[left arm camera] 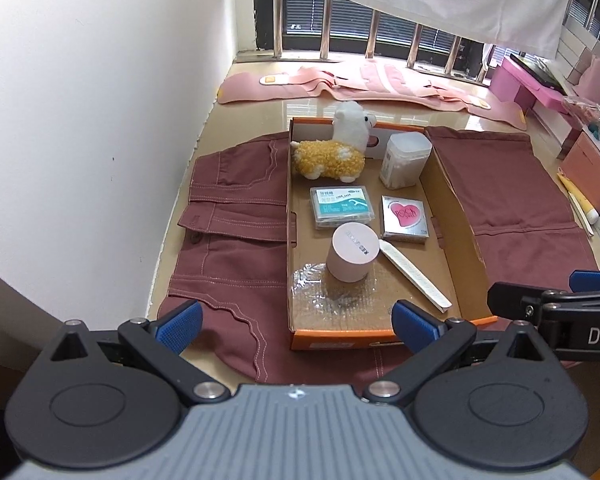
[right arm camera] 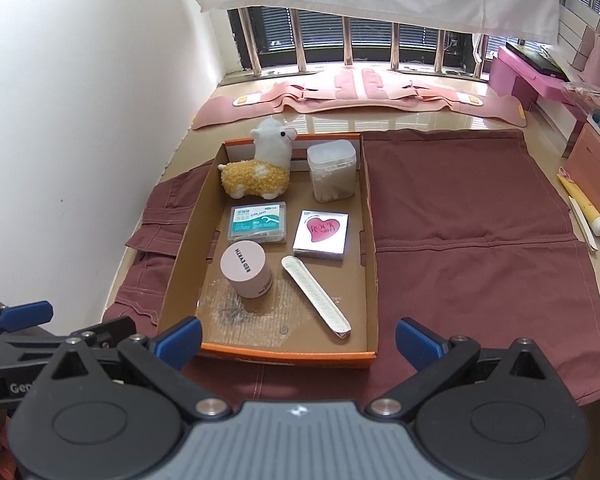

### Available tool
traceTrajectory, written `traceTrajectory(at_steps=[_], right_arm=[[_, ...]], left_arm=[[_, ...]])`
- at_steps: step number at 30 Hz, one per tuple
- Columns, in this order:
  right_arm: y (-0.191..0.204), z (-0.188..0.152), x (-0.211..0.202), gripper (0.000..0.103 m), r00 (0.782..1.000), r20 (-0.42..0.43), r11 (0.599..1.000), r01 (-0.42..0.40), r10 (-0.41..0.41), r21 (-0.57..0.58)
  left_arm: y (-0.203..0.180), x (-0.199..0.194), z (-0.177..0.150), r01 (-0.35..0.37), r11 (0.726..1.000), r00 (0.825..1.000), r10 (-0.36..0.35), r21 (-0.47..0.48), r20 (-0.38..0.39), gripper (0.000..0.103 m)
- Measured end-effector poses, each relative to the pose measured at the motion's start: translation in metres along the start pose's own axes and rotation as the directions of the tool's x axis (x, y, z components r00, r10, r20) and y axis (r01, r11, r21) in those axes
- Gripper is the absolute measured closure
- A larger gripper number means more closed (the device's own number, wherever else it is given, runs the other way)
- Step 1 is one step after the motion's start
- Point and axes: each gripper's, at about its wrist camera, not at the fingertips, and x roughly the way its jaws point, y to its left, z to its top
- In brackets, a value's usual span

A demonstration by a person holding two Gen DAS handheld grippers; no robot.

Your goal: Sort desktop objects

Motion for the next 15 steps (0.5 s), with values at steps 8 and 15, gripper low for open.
traceTrajectory(at_steps=[8, 15], right_arm=[[0.0019, 0.0036, 0.0037, 0.0, 1.0, -0.006, 1.0, 0.001, -0.001, 0.0], [0.0028, 0.0056, 0.0053, 0.0, 1.0, -0.009, 1.0, 0.005, -0.005, -0.004]], left_arm=[[0.0028, 0.0057, 0.0028, 0.006, 1.0, 1.0, -0.006, -0.001, -0.026, 0.0], [0.0031, 0.0092, 0.0045, 0.009, 1.0, 0.999, -0.008, 0.002, -0.031, 0.0]])
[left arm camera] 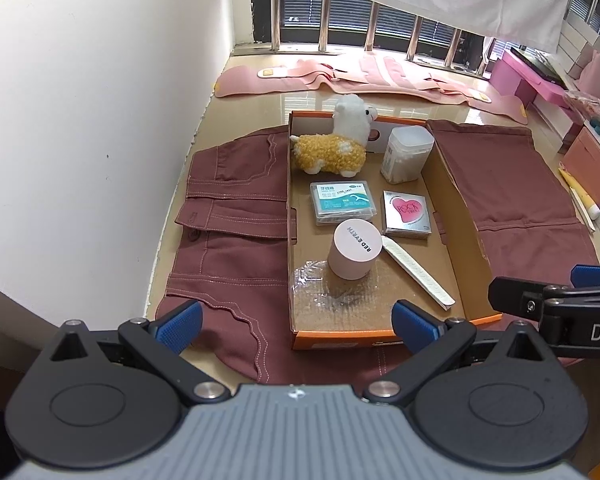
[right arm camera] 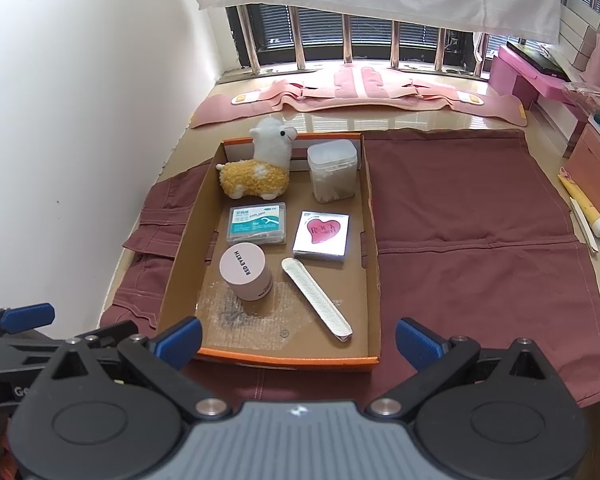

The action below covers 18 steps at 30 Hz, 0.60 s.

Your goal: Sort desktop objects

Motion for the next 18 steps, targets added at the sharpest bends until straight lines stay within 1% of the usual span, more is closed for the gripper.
traceTrajectory(at_steps=[18], right_arm=[[-0.0032, -0.0007, 0.0004, 0.0, 1.0, 0.001, 1.0, -0.001, 0.001, 0.001]], left_arm=[[-0.002, 0.0042, 0.0027, 0.007, 1.0, 1.0, -0.007, -0.008, -0.005, 0.0]])
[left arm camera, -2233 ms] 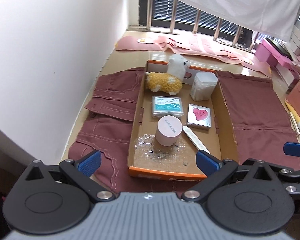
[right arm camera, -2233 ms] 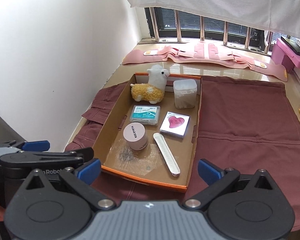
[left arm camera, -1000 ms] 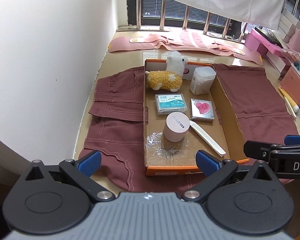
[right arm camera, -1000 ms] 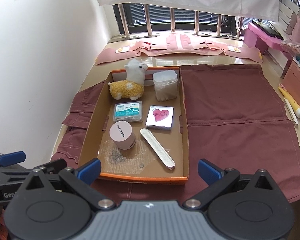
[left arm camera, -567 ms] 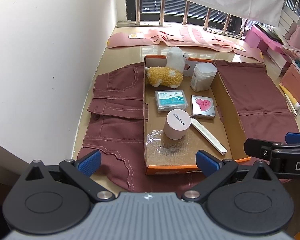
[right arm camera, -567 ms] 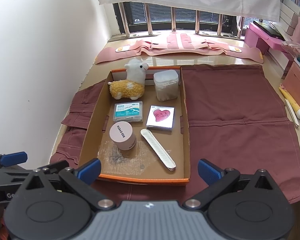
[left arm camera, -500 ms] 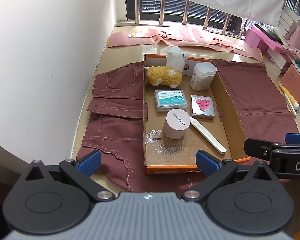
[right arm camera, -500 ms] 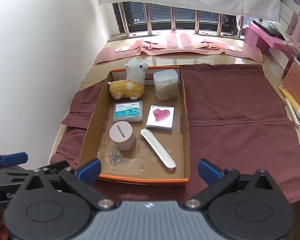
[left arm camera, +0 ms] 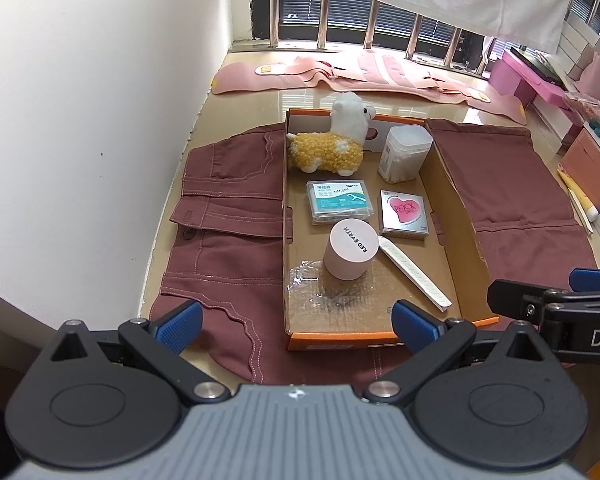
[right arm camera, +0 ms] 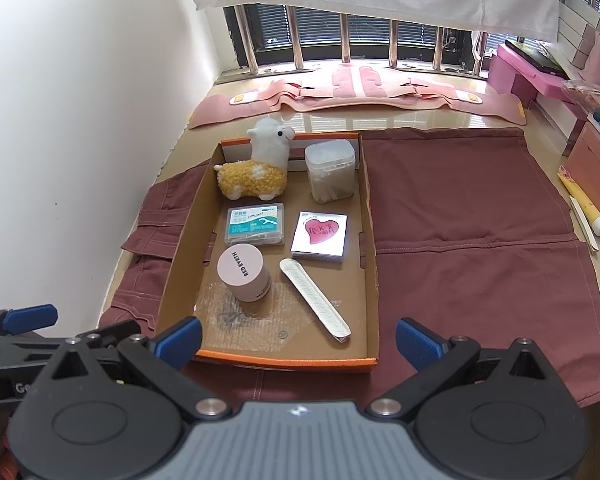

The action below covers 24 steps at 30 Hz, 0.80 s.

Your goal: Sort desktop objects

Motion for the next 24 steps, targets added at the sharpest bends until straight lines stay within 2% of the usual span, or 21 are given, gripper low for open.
traceTrajectory(at_steps=[24], right_arm=[[-0.0026, -0.0024, -0.0038, 0.0, 1.0, 0.004, 1.0, 0.004, -0.004, -0.004]], left_arm=[[-0.0004, 0.0014, -0.001, 0.01, 1.0, 1.0, -0.01, -0.009, -0.011, 0.0]])
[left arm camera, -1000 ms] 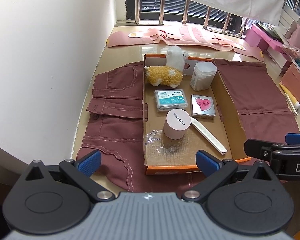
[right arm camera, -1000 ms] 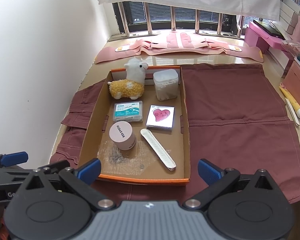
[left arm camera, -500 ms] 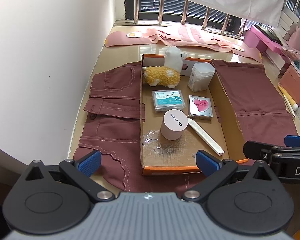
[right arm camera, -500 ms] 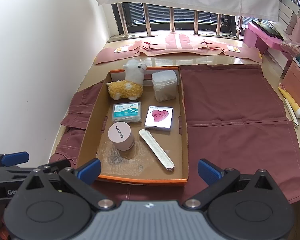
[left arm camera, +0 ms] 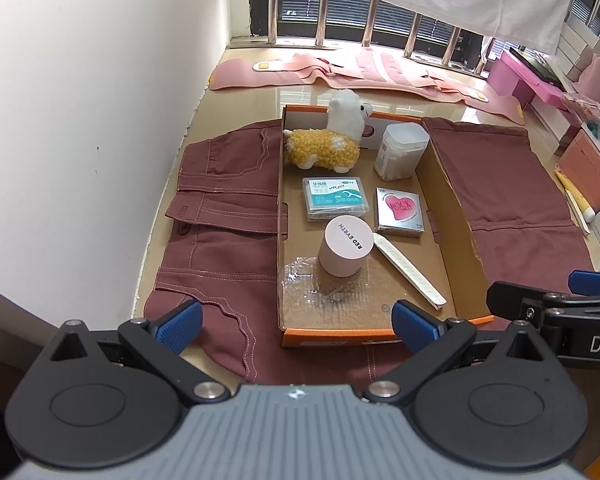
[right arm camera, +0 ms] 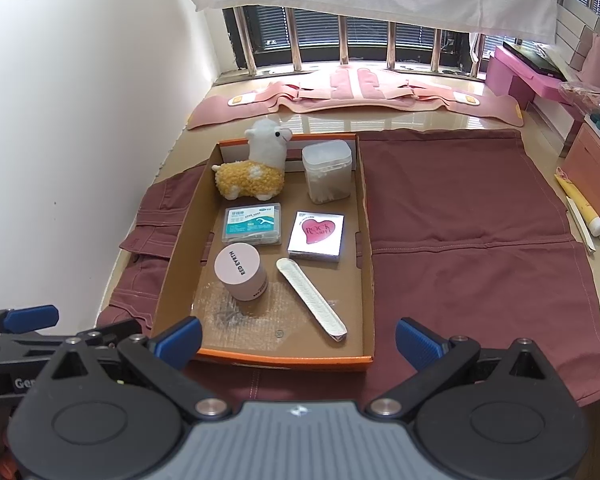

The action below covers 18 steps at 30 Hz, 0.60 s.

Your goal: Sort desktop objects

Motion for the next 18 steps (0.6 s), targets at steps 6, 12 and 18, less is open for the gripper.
traceTrajectory(at_steps=[6, 12, 18], right_arm=[[-0.0004, 0.0, 0.0004, 0.0, 1.0, -0.001, 1.0, 0.001, -0.001, 0.001], [-0.0003, -0.0011, 0.0009, 0.0, 1.0, -0.001, 1.0, 0.002, -0.002, -0.004], [-0.0008, -0.0024, 0.0008, 0.0, 1.0, -0.004, 1.0, 0.0, 0.0, -0.004]], left_arm=[[-0.0008, 0.0001, -0.0007, 0.002, 1.0, 1.0, -0.002, -0.006, -0.009, 0.0], [-0.0029, -0.0009, -0.0025, -0.007, 1.0, 1.0, 0.007, 0.005, -0.005, 0.0], [-0.0039, -0.0014, -0.0038, -0.01, 1.0, 1.0, 0.01, 0.006, -0.008, 0.0]])
